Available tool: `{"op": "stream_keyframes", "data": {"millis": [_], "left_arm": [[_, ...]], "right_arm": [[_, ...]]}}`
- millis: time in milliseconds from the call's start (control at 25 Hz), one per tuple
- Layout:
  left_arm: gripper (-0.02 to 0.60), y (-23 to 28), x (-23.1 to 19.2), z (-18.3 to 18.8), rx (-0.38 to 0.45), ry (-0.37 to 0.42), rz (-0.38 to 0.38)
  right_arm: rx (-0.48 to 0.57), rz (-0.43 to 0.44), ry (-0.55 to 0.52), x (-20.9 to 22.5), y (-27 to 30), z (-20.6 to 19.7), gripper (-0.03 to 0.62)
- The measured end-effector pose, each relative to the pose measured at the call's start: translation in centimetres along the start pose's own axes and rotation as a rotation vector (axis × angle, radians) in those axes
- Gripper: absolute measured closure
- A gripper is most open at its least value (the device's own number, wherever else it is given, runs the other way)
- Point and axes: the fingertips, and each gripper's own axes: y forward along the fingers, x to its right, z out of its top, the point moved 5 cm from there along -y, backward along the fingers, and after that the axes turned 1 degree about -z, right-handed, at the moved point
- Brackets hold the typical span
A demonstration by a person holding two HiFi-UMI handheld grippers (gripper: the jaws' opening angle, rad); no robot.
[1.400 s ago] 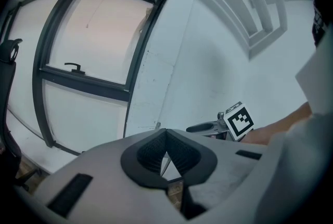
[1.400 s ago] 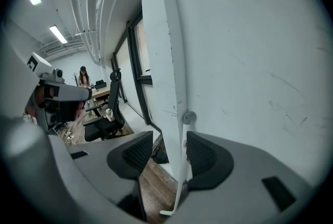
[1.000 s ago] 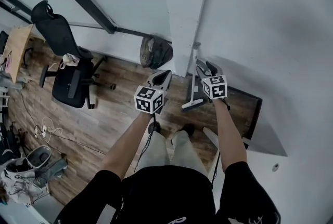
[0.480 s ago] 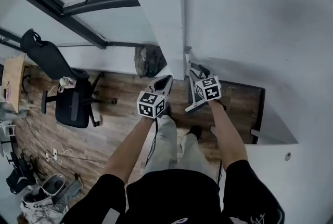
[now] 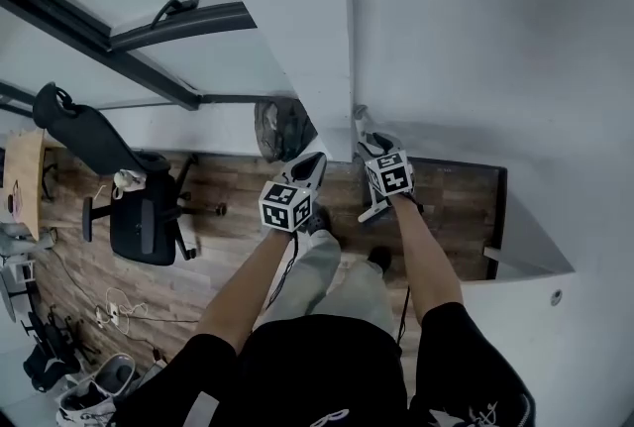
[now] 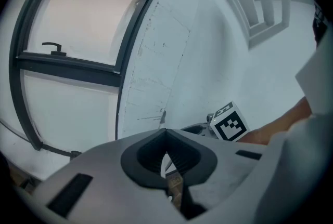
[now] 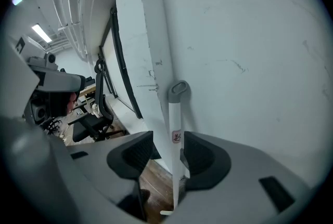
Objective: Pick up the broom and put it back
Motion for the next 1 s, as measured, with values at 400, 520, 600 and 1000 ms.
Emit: {"op": "stream_keyframes", "data": {"millis": [400, 520, 600, 1000], "left_arm": [[0.563, 1.5, -1.5, 0.0, -0.039, 0.014, -0.027], [0.563, 1.9, -2.1, 0.5, -0.045, 0.025, -0.033], [0.562, 2.1, -2.4, 0.6, -0.047, 0.025, -0.032], [0.563, 2.0, -2.7, 0.1, -0.067, 0.012, -0.005]], "right_arm": [[-0.043, 0.001, 0.011, 1.0, 3.7, -0.2, 0.399], [-0.058, 0.007, 0.011, 1.2, 4.7, -0.3, 0.399], [-0.067, 0.013, 0.007, 1.2, 5.2, -0.4, 0.399], [-0.078, 0.037, -0.044, 1.2, 6.3, -0.2, 0.476]]}}
